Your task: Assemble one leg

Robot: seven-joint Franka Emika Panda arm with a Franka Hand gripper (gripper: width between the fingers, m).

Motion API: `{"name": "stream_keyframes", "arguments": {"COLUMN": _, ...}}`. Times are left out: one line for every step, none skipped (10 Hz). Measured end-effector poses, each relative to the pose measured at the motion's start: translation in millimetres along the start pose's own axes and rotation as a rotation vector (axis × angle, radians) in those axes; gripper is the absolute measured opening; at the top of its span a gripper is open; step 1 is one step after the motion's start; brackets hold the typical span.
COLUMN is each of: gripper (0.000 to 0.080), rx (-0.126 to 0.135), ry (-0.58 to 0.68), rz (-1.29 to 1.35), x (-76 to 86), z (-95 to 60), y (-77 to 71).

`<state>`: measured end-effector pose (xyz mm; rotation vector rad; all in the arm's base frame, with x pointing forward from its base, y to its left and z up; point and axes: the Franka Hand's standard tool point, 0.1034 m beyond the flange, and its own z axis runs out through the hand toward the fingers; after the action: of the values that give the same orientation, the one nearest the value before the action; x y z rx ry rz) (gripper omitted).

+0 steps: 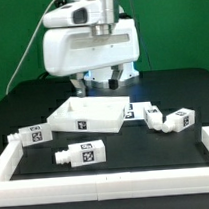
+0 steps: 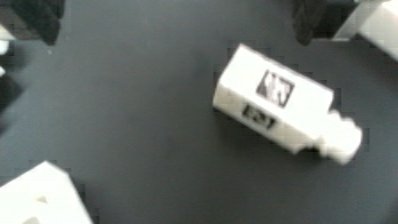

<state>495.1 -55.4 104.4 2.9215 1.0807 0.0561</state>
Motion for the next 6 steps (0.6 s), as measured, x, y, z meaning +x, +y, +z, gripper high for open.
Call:
{"name": "stream_keyframes", "arguments": {"gripper": 0.065, "rx": -0.006, "ry": 0.006, "rz": -0.002, "x": 3.8, "z": -1.2, "y": 3.2}}
{"name": "stream_keyframes", "arguments": {"gripper": 0.065, "rx": -0.005, "ry": 0.005, "rz": -0.002, "x": 3.0, "z": -0.5, "y": 2.5}}
{"name": "stream_keyframes", "arguments": {"gripper": 0.065, "rx": -0.004, "ry": 0.004, "rz": -0.002, "x": 3.0, "z": -0.3, "y": 2.4}}
{"name": "stream_keyframes", "arguments": {"gripper": 0.065, "rx": -0.006, "ry": 0.005, "rz": 0.014, "x": 1.9, "z": -0.8, "y": 2.1}}
{"name": "stream_keyframes", "arguments": {"gripper": 0.065, "rx": -0.015, "ry": 0.01, "rz": 0.164, "x": -10.8, "z": -2.0, "y": -5.2}}
{"name": "stream_keyframes", "arguments": {"gripper": 0.065, "rx": -0.014, "ry": -0.007, "rz": 0.352, "x": -29.6, "z": -2.9, "y": -22.6}}
